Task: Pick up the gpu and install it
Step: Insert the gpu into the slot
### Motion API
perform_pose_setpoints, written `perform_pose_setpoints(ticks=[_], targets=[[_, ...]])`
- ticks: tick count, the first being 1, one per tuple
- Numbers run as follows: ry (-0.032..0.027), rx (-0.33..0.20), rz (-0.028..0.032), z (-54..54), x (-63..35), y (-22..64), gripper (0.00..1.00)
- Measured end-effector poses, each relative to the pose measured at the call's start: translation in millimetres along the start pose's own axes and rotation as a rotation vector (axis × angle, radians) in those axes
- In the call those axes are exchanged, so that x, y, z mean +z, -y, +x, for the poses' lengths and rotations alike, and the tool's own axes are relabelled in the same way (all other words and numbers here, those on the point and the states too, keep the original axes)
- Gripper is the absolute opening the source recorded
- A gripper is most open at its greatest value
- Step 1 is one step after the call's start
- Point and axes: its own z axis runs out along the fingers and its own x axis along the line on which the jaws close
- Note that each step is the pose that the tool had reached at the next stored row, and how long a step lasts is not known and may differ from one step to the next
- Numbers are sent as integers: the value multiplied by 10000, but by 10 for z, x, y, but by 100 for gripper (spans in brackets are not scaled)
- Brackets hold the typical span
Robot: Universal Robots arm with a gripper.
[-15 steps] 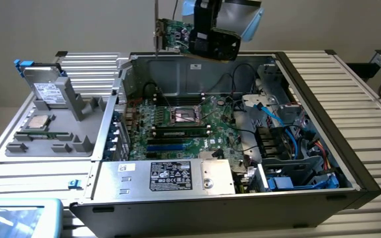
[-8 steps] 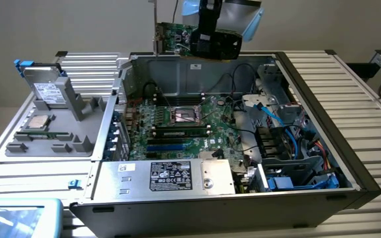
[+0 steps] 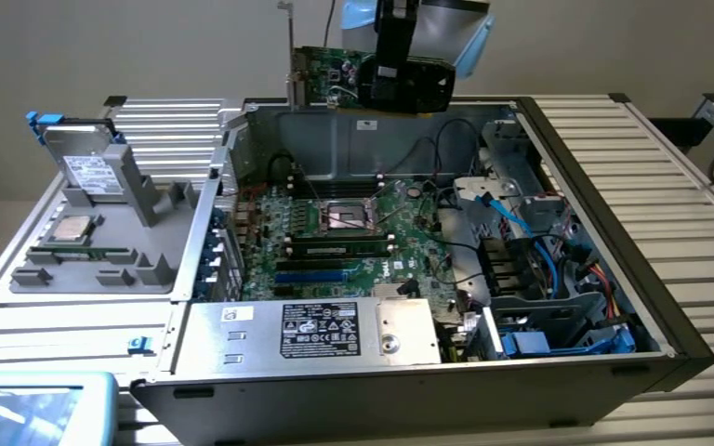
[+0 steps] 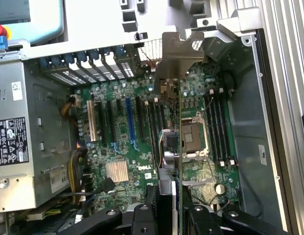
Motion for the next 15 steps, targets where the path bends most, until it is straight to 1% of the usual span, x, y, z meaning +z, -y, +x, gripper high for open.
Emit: perform_pose_setpoints(ticks=[1,2,5,6,7,8,9,12,15], targets=[[-5,-5,8,0,0,0,29],[-30,-23,40,-1,1,-1,29],[-192,-124,218,0,3,-2,29],[-242,-166,254,-1,6,-2,29],[-284,-209,276,-3,10,-5,29],[-309,-243,288,-7,18,-9,29],[-320,-274,300,-8,28,-14,29],[-321,-367,341,-6,63,-36,29],[-327,-494,347,1,77,-81,29]])
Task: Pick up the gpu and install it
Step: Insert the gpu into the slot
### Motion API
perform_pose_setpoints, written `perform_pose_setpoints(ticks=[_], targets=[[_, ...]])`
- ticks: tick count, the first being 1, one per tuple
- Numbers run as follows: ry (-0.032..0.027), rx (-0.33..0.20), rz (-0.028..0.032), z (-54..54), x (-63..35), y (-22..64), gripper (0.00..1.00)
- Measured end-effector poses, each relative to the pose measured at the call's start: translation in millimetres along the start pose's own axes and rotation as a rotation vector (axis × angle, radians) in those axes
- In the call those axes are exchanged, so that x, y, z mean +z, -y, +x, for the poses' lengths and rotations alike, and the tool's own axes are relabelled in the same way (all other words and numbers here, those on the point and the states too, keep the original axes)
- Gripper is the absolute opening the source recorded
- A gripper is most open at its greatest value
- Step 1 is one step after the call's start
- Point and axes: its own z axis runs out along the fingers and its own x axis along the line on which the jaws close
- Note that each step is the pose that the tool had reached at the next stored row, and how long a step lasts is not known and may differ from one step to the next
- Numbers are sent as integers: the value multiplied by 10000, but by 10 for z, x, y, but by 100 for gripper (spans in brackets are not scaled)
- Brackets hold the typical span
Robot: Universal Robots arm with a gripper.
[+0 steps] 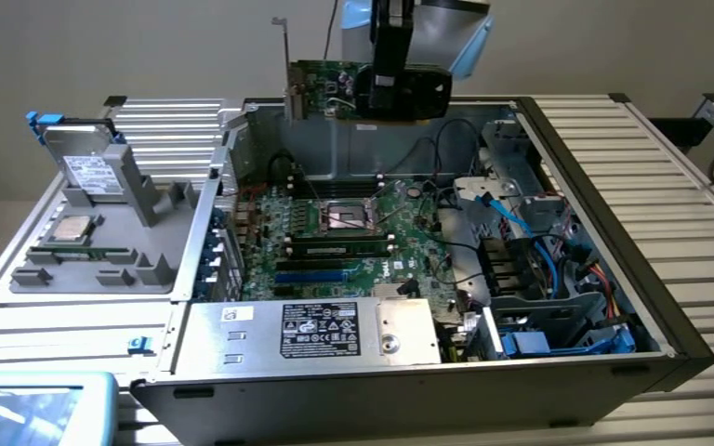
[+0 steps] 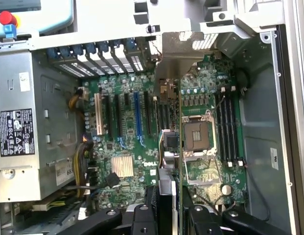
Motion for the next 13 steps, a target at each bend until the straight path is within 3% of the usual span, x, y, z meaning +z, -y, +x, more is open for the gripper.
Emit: perform_pose_setpoints(ticks=[5,13], targets=[[-4,-248,15,6,38,-78,29],[-10,-374,21,27,115,-318,29]])
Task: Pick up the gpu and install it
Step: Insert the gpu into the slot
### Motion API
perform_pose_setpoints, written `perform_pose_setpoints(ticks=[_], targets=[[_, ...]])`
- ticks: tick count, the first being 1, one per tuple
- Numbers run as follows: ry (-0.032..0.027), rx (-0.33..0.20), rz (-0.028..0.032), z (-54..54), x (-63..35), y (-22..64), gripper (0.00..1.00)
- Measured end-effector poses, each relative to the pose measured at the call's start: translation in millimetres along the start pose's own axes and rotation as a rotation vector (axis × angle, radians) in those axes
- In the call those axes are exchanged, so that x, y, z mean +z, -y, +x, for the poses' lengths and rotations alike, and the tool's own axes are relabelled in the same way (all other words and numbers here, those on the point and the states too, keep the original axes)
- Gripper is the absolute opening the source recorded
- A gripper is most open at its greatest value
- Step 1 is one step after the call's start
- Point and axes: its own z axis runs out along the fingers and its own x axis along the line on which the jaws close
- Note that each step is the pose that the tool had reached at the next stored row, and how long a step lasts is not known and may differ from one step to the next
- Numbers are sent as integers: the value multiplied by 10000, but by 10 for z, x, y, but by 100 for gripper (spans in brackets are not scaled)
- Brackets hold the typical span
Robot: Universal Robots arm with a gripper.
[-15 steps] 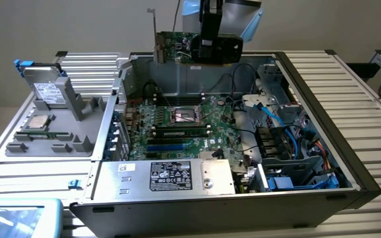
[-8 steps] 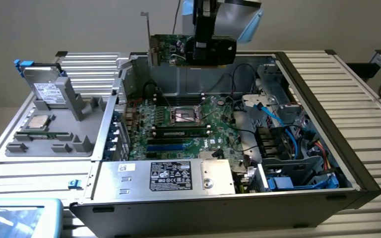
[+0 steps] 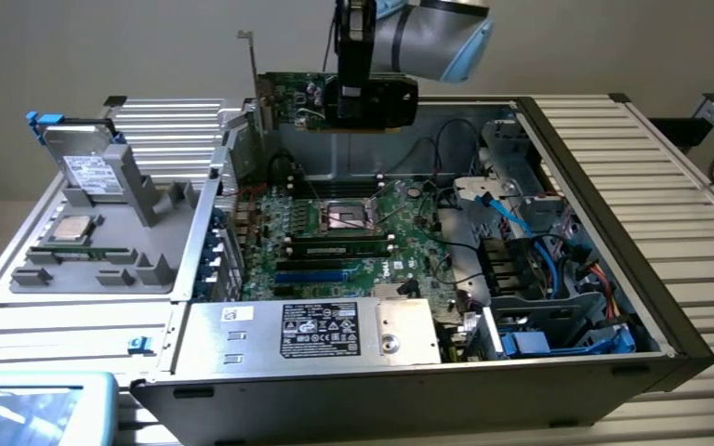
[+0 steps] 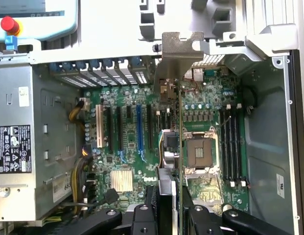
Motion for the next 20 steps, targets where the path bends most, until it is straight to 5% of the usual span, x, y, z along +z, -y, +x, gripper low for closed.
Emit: perform_pose_setpoints(ticks=[5,16,20], targets=[[20,-242,13,9,41,-90,29],[242,-491,17,81,230,-131,29],[264,-491,15,120,304,-141,29]])
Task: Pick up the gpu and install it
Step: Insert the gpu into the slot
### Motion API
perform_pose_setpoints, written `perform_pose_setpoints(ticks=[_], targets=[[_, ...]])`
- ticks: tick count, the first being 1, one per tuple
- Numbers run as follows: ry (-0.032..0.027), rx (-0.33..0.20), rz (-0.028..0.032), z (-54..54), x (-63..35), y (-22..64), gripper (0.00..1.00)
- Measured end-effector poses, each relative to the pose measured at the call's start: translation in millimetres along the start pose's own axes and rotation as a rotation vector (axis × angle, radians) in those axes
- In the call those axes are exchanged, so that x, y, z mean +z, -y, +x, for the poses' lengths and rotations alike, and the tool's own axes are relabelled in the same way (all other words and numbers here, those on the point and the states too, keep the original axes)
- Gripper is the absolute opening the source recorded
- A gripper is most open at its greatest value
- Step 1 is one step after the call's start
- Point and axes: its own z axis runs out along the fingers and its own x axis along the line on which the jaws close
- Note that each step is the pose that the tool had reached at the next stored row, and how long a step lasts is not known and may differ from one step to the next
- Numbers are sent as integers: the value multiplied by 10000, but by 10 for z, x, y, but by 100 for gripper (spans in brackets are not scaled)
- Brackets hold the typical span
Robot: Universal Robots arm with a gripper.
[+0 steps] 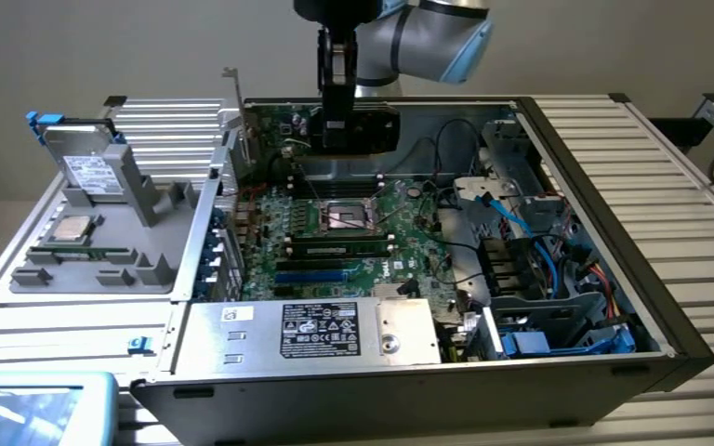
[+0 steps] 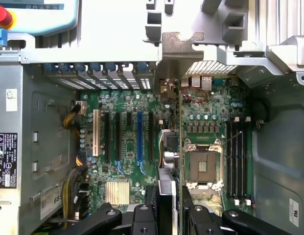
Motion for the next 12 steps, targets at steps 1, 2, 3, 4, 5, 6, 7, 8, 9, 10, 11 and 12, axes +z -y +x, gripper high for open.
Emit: perform_pose_setpoints(ticks=[1,2,3,4,5,6,7,8,9,10,11,12], targets=[[0,-1,0,7,18,-5,29],[0,0,-1,13,38,-13,29],[0,-1,-3,20,56,-19,29],[-1,-1,-5,28,75,-27,29],[1,-1,-9,35,93,-36,29],[0,-1,-14,39,109,-46,29],[0,-1,-19,43,122,-55,29],[-1,-2,-25,48,136,-61,29],[-3,-3,-27,50,152,-69,29],[-6,-2,-27,52,168,-75,29],[-8,-2,-27,55,186,-78,29],[-9,-1,-27,56,205,-82,29]])
